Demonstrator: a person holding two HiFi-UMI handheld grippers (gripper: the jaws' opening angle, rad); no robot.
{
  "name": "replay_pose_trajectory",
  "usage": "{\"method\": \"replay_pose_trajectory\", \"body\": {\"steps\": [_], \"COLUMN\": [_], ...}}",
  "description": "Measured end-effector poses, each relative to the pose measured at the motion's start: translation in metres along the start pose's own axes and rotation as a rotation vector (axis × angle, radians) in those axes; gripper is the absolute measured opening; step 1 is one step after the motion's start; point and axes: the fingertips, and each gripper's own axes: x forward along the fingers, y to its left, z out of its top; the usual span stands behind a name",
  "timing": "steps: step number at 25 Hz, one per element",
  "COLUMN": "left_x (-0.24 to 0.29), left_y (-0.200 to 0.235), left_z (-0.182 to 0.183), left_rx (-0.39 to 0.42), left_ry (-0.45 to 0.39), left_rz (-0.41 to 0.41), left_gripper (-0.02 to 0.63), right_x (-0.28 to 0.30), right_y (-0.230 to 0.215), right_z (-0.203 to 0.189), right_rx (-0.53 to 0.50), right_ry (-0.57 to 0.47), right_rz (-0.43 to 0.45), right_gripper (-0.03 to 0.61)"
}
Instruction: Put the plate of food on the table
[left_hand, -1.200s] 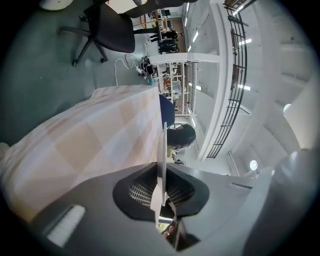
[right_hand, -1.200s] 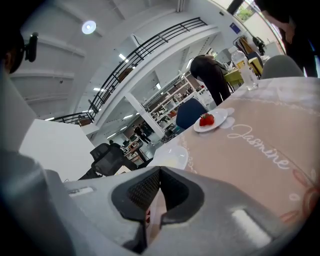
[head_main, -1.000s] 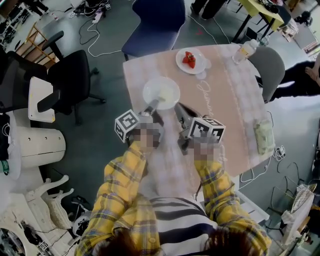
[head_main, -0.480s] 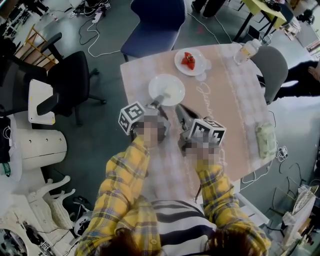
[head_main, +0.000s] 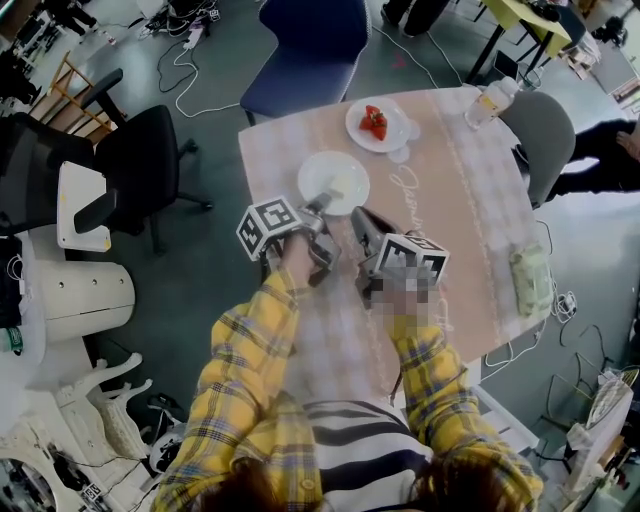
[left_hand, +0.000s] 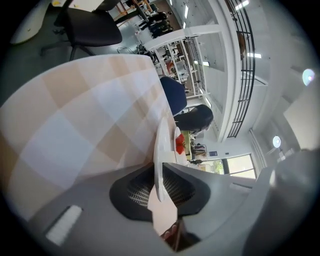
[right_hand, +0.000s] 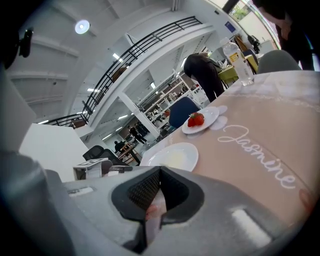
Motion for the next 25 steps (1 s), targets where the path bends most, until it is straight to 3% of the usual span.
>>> {"method": "replay_pose_trajectory", "body": {"steps": [9, 11, 14, 17, 21, 25], "left_x": [0.003, -0.005, -0.025, -0.041, -0.057, -0.077], "left_y": [-0.007, -0.005, 0.003, 0.007, 0.008, -0.004], "left_z": [-0.016, -0.013, -0.001, 0.002, -0.007, -0.016], "left_rx": [0.242, 0.3, 0.408, 0.429, 0.37, 0.399], "left_ry": [0.143, 0.125, 0.025, -0.044, -0.098, -0.15], "left_rz": [0.096, 0.141, 0.236, 0.252, 0.187, 0.085], "left_gripper": [0.244, 0.254, 0.277, 0.225, -0.001, 0.0], "right_x": [0.003, 0.003, 0.001, 0.0, -0.002, -0.008], "right_y": [-0.009, -0.006, -0.007, -0.007, -0.002, 0.005], "right_z": [0.002, 0.002, 0.003, 0.004, -0.001, -0.003], "right_rx": [0.014, 0.014, 0.014, 0.018, 0.008, -0.017], "right_ry": [0.001, 0.0, -0.004, -0.008, 0.0, 0.006], "right_rz": [-0.005, 0.001, -0.008, -0.01, -0.015, -0.02], "right_gripper": [-0.003, -0.003, -0.003, -0.003, -0.003, -0.003]}}
